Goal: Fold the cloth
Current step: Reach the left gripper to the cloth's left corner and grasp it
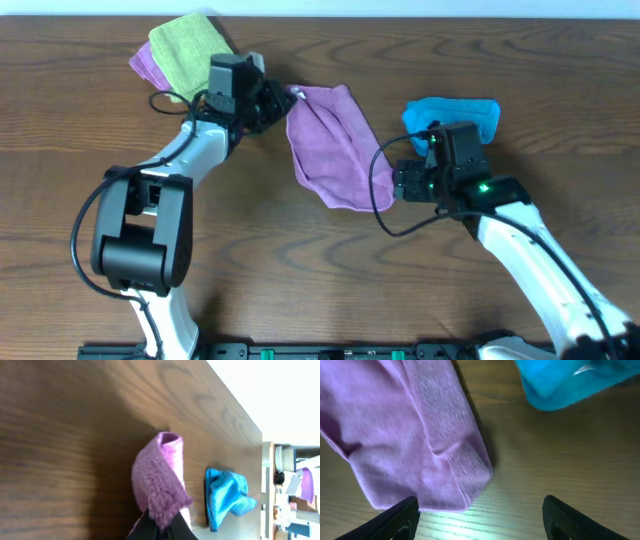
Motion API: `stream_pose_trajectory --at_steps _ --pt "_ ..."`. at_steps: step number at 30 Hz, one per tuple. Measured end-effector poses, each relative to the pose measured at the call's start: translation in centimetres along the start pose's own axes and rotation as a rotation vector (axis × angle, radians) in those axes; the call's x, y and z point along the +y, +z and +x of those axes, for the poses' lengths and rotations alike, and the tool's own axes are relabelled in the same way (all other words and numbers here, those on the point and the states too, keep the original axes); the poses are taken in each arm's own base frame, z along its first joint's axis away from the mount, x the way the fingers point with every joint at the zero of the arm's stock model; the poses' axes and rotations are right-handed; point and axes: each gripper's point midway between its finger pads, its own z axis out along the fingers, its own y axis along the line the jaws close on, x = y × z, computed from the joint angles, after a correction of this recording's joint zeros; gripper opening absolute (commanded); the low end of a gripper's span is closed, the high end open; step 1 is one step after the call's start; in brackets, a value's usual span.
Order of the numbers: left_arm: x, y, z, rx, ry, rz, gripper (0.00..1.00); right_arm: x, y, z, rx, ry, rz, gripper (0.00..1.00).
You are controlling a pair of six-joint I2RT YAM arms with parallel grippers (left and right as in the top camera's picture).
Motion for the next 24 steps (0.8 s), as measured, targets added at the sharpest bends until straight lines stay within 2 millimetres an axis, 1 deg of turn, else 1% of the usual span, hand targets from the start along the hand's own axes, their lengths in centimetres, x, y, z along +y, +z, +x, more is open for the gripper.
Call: stream_pose_trajectory --at_steps 1,3,5,6,8,10,11,15,17,18,24 --pt "0.0 -0.1 -0.2 -0.003 0.007 0.0 0.17 0.1 0.6 0.3 0.016 -0.01 -0.001 0.79" --pt "0.2 -0.2 -0.3 -0.001 0.01 -0.007 0.36 0.3 1.6 0.8 0.046 -0.026 -0.003 0.79" --pt "0.6 -0.2 0.1 0.014 0.006 -0.022 0.59 0.5 2.7 1.5 0.08 -0.047 -0.003 0.79" --pt "0.8 -0.2 0.3 0.022 0.01 -0.031 0.62 0.6 3.2 1.9 0.096 -0.055 -0.003 0.78" --pt "1.3 -0.3 0.8 0.04 0.015 -0.046 0.74 0.7 4.2 2.4 0.121 -0.067 -0.001 0.76" --pt "1.8 -0.3 1.3 0.06 0.015 -0.065 0.82 0.7 5.0 2.8 0.137 -0.078 0.001 0.77" --pt "2.0 -0.4 1.4 0.068 0.021 -0.072 0.84 0.7 5.3 2.8 0.139 -0.082 0.001 0.77" --pt "3.0 -0.6 2.6 0.116 0.02 -0.111 0.88 0.6 5.9 2.5 0.125 -0.1 0.008 0.74" --pt "3.5 -0.8 3.3 0.144 0.015 -0.128 0.88 0.6 6.0 2.1 0.11 -0.115 0.012 0.66" --pt "3.7 -0.9 3.6 0.156 0.012 -0.135 0.88 0.5 6.0 1.9 0.102 -0.12 0.015 0.64" --pt "5.0 -1.5 5.7 0.243 -0.001 -0.182 0.88 0.7 6.1 0.9 0.058 -0.136 0.012 0.64"
